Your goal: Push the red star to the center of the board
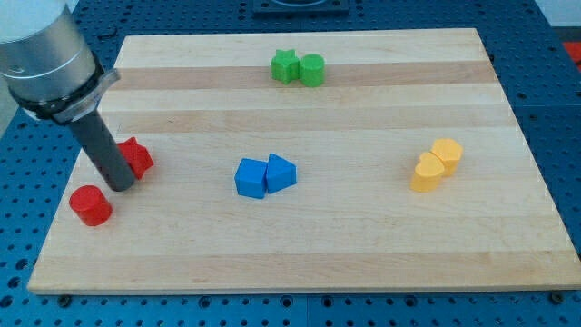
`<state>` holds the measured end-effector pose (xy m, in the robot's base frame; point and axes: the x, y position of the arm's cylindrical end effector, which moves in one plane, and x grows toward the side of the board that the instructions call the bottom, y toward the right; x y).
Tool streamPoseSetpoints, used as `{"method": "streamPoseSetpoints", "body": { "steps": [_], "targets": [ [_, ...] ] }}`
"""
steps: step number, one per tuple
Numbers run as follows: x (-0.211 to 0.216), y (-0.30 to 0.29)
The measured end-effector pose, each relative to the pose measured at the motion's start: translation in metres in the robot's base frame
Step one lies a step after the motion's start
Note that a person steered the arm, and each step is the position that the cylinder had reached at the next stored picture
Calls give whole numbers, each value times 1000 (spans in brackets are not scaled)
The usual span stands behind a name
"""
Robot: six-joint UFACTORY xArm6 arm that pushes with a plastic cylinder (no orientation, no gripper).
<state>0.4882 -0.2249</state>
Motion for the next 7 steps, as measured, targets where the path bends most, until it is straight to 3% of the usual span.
{"method": "streamPoseSetpoints", "body": {
  "steps": [3,7],
  "targets": [
    [-22,-38],
    [-47,53]
  ]
}}
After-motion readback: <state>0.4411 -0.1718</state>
